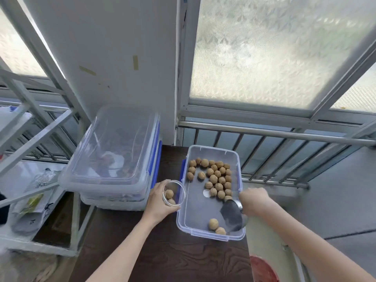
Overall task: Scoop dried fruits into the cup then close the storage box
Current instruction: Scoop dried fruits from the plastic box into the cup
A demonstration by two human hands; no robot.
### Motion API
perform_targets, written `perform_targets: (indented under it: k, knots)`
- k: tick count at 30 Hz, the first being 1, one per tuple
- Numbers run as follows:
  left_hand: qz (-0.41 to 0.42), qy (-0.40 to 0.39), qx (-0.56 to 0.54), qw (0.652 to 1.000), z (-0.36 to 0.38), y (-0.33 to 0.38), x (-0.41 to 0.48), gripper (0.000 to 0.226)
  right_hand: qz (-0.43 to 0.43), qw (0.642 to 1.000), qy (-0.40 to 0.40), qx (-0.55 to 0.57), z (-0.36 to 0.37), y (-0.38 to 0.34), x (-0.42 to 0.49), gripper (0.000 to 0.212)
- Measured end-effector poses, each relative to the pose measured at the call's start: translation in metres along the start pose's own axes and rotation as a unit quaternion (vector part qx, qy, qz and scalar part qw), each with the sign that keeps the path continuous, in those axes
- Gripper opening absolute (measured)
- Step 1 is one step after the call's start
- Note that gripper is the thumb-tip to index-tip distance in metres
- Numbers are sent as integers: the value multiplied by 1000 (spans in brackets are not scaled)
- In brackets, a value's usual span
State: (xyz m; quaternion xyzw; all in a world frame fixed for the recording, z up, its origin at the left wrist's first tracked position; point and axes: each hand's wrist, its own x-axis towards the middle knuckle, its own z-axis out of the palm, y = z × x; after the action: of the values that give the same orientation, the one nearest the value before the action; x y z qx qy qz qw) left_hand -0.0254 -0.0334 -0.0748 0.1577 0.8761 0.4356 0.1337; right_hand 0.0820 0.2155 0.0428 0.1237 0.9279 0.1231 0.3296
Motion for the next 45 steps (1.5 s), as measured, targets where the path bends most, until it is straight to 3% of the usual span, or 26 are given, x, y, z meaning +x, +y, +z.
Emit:
perform_targets:
  k: [8,13,15,18,23,28,34,42,45]
  knots:
    - [6,-6,0,1000,6,-6,-16,84,-8,999,-32,-19,44,-28,41,37]
    - [13,-11,0,1000,6,-6,-17,85,-1,988,-111,110,60,3,40,16]
    - [19,-16,1,1000,5,-4,-16,83,10,978,-119,170,71,13,43,20]
    - [21,-23,1,1000,3,-3,-13,82,2,965,-116,235,81,9,46,33]
    - [29,-36,3,999,-1,1,-11,77,6,931,-85,355,94,-21,71,34]
    - [18,-42,-6,999,-2,1,-11,79,19,911,-61,408,101,-31,100,44]
    - [17,-44,-10,999,-3,4,-9,74,-41,891,-58,449,98,-27,132,27]
    - [-4,-36,-29,999,-3,3,-6,77,-72,797,-47,598,133,-32,125,19]
    - [-18,-14,-43,999,-3,3,-2,77,-82,791,-21,606,139,-33,114,17]
